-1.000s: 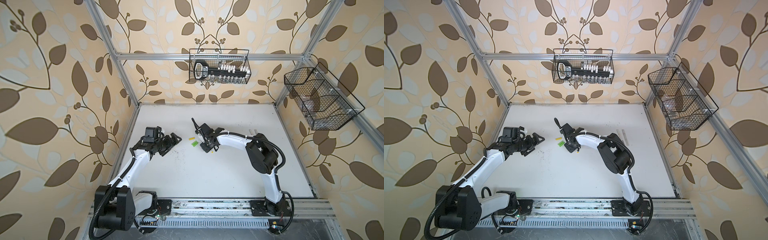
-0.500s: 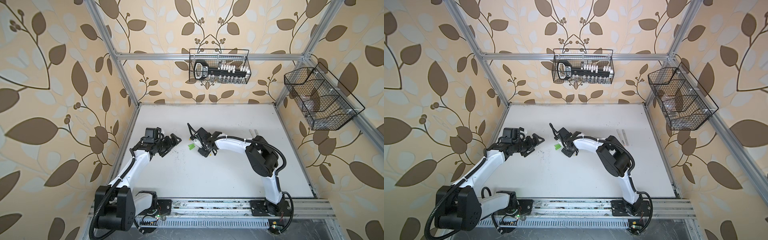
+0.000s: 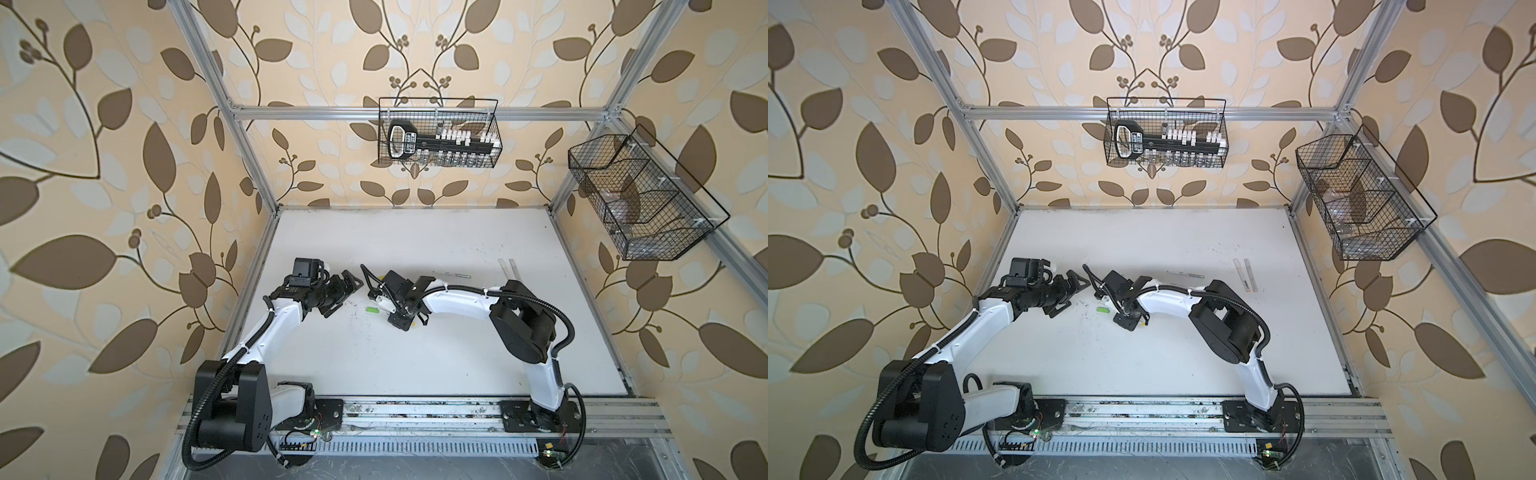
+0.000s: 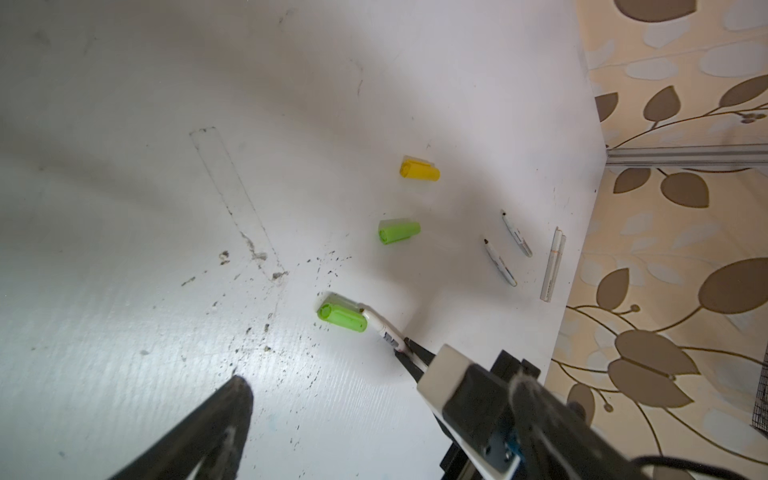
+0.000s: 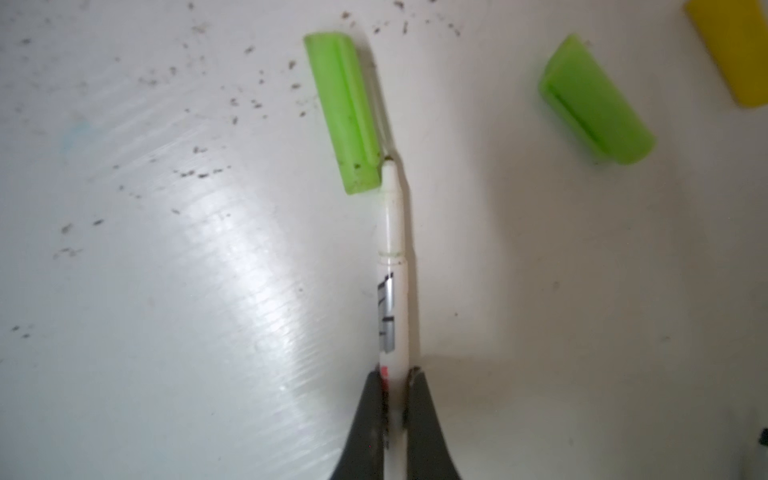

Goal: Insert the pens into the pen caps

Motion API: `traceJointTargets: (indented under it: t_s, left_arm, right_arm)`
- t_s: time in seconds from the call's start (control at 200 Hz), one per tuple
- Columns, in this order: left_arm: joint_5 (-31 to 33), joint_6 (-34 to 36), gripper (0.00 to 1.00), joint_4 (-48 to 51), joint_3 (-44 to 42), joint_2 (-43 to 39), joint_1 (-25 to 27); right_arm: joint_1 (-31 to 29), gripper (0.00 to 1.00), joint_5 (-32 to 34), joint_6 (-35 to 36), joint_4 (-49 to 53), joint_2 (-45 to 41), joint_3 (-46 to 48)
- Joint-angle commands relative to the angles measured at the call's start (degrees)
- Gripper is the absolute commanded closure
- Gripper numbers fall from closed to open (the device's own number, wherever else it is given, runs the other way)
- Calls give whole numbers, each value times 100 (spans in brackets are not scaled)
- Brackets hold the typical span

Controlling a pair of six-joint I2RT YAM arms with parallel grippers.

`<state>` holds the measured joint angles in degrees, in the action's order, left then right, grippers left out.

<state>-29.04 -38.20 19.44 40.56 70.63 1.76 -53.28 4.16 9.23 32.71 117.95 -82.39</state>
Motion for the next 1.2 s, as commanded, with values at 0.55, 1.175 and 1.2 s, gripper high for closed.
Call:
traceJointTargets:
  t_s: [0.55, 1.175, 1.2]
  left_arm:
    - [-272, -201, 10, -751, -54, 1137, -62]
    - [-505, -498, 13, -1456, 341, 2507, 852]
    - [-495, -465, 13, -1396, 303, 2481, 852]
  right_arm:
    - [48, 95, -172, -629, -296, -1010, 1312]
    - [42, 95, 274, -1933, -757, -2857, 3193]
    - [43, 95, 292, -1965, -764, -2932, 3235]
